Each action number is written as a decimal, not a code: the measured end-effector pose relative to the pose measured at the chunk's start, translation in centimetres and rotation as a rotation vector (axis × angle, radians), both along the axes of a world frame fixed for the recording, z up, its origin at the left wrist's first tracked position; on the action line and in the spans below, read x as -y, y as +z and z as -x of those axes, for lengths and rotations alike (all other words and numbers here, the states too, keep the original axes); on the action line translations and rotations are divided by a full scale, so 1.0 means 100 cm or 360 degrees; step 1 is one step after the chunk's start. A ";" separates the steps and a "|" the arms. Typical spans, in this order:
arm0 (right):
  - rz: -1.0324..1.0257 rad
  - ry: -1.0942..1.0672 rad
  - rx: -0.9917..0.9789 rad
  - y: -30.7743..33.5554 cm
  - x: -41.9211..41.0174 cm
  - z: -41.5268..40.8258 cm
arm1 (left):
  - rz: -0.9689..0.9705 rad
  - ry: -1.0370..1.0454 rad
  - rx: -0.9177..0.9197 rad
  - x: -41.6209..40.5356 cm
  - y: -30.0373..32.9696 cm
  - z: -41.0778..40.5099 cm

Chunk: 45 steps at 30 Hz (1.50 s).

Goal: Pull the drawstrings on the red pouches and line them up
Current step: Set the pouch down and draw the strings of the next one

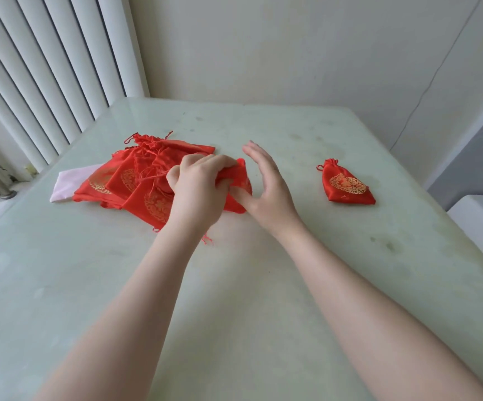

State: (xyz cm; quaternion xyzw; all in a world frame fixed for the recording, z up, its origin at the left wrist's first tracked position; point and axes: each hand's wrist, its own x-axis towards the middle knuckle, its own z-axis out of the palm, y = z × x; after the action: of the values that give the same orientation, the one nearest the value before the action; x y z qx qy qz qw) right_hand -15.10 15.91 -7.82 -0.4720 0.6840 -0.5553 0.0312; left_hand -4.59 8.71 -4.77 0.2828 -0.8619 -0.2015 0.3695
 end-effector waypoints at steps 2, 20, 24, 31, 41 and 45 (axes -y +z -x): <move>0.0088 -0.0005 0.0032 0.012 -0.011 -0.003 | -0.0091 -0.0164 -0.0205 -0.006 0.010 0.001; -0.0138 -0.0298 0.0458 0.012 -0.022 0.023 | -0.0671 -0.0069 -0.0008 -0.015 -0.007 0.024; -0.0080 -0.0484 -0.0511 0.031 -0.020 0.043 | -0.0364 -0.0117 -0.0255 -0.004 0.018 0.027; -0.0631 -0.0349 -0.0586 -0.002 -0.053 0.048 | -0.1007 -0.0217 -0.0261 -0.006 -0.032 0.015; 0.0059 -0.0132 0.0906 0.011 -0.071 0.046 | -0.1976 -0.0220 -0.0601 -0.010 -0.033 0.014; 0.0694 -0.0143 0.1835 0.018 -0.062 0.040 | -0.2339 -0.0497 -0.0939 -0.013 -0.034 0.015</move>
State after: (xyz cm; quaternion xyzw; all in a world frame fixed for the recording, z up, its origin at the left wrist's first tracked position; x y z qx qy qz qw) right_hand -19.12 22.11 -6.06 -0.0620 0.4470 -0.8489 0.2753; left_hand -6.09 10.06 -8.12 0.2651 -0.4055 -0.8325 0.2689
